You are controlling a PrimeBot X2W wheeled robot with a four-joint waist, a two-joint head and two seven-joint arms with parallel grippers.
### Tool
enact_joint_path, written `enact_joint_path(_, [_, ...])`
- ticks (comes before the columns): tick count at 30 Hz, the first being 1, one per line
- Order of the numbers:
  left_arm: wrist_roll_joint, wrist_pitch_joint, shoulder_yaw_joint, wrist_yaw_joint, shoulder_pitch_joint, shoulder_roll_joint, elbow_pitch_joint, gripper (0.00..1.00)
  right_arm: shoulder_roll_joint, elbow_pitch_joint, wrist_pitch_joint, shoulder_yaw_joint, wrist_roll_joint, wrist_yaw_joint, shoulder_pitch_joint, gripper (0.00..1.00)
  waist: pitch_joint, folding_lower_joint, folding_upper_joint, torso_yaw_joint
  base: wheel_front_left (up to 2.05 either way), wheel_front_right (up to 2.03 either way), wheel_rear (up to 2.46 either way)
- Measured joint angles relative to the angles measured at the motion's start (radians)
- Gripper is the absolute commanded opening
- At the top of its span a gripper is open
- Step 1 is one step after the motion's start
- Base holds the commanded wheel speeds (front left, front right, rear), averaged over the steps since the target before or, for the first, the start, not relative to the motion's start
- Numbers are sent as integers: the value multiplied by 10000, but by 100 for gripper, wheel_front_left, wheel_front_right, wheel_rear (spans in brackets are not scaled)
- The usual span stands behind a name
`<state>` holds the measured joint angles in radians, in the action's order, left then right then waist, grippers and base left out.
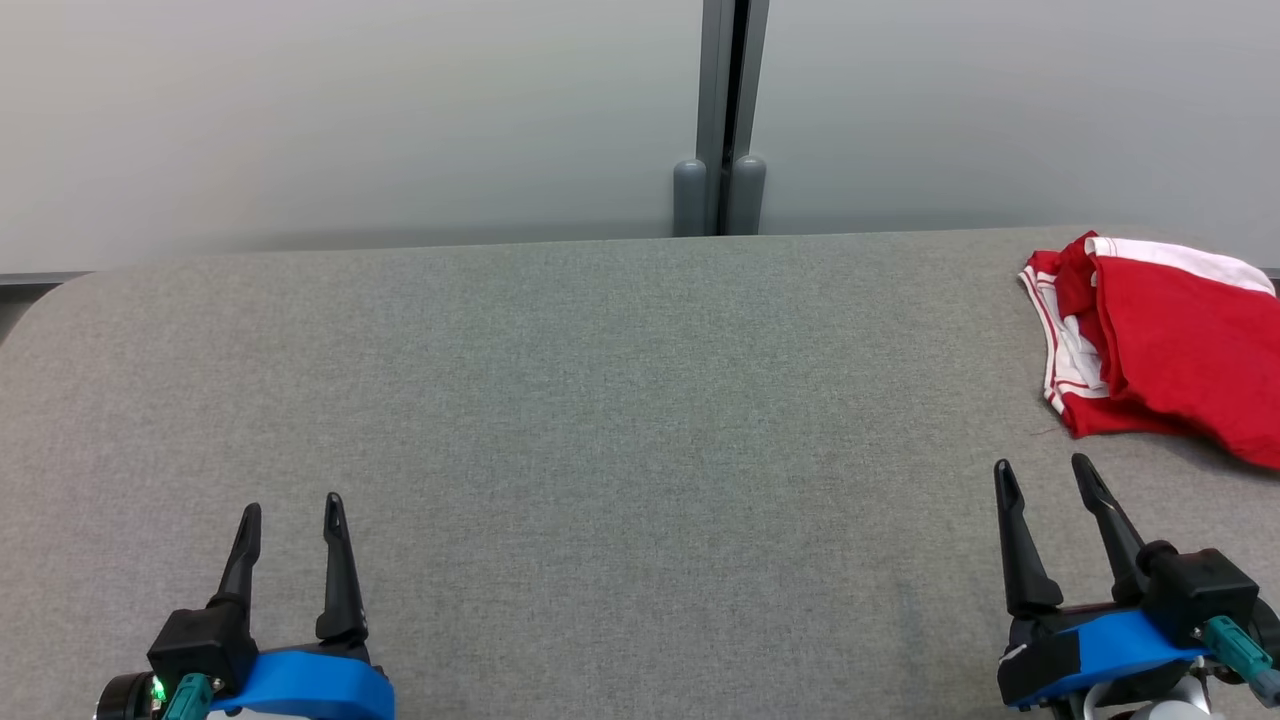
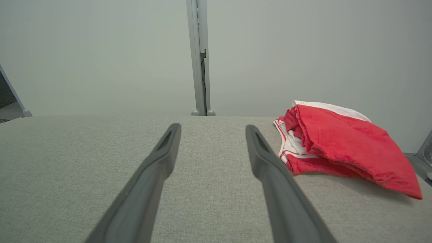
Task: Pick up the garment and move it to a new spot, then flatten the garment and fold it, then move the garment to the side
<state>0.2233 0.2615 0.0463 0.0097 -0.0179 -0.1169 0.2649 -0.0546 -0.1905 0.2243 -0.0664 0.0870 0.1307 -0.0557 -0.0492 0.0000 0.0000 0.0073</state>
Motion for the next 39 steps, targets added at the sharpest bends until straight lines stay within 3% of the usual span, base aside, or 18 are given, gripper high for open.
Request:
enact_joint_path(5, [-4, 0, 10, 90, -5, -29, -4, 100, 13, -17, 0, 23, 2, 0, 6, 100, 36, 0, 0, -16, 0, 0, 0])
enact_joint_path(6, [-6, -2, 10, 117, -4, -40, 6, 0, 15, -35, 0, 27, 2, 0, 9, 0, 42, 0, 0, -21, 0, 0, 0])
enact_joint_path(12, [153, -142, -12, 82, 283, 98, 483, 0, 90, -545, -125, 10, 196, 0, 49, 0, 51, 2, 0, -19, 0, 0, 0])
enact_joint_path(39, [4681, -1306, -485, -370, 87, 284, 284, 0, 96, -558, -1175, -123, 5160, 0, 22, 0, 140, 1, 2, -31, 0, 0, 0])
